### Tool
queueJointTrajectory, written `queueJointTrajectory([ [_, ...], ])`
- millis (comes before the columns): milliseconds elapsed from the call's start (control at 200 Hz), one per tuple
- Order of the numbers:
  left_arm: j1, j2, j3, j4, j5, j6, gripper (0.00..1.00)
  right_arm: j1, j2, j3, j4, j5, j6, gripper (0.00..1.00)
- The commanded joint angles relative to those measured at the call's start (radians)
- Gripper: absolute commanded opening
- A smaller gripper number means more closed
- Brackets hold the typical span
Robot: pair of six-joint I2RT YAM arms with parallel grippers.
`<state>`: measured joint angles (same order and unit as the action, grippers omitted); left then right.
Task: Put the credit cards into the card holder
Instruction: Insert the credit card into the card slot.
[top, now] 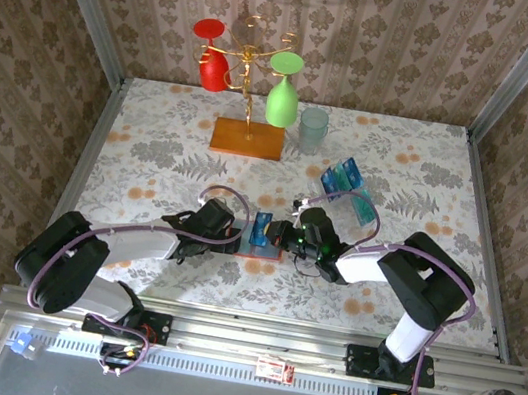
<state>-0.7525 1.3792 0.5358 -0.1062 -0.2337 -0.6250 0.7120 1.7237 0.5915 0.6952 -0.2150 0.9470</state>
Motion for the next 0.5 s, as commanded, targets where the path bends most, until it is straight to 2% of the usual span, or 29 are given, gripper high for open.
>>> queueJointTrajectory([
  [0,-0.005,-0.010,-0.028,-0.039,-0.015,-0.018,1.00,0.008,0.023,-0.020,0.028,0.025,0.008,0.00],
  [495,-0.007,-0.009,-0.030,-0.036,-0.017,-0.018,1.00,0.031,0.049,-0.031,0.040,0.034,0.035,0.00],
])
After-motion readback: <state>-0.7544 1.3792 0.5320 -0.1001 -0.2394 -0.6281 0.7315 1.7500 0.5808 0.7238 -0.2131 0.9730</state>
